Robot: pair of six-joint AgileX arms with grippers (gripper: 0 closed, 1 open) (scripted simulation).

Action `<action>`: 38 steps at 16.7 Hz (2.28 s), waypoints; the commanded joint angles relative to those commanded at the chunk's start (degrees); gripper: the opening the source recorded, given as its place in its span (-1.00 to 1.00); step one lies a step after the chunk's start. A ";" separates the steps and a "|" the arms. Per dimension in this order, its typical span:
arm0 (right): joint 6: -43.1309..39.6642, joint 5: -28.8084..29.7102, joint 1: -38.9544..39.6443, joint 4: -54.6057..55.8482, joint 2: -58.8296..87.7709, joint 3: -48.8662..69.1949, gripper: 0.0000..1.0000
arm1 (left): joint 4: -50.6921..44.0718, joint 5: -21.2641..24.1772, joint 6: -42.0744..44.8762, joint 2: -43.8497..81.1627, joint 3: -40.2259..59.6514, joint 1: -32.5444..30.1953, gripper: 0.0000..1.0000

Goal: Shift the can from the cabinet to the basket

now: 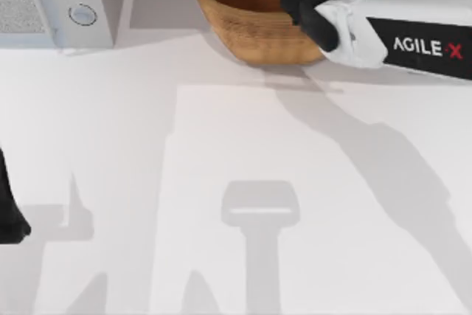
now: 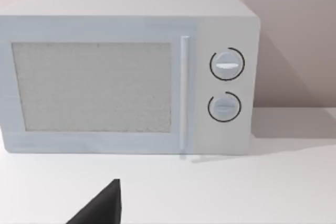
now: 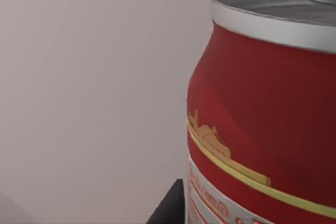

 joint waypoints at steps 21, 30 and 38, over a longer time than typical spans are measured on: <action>-0.08 -1.30 -1.36 -1.13 5.12 6.31 0.36 | 0.00 0.00 0.00 0.00 0.00 0.00 1.00; -0.08 -1.30 -1.36 -1.13 5.12 6.31 1.00 | 0.00 0.00 0.00 0.00 0.00 0.00 1.00; -0.08 -1.30 -1.36 -1.13 5.12 6.31 1.00 | 0.00 0.00 0.00 0.00 0.00 0.00 1.00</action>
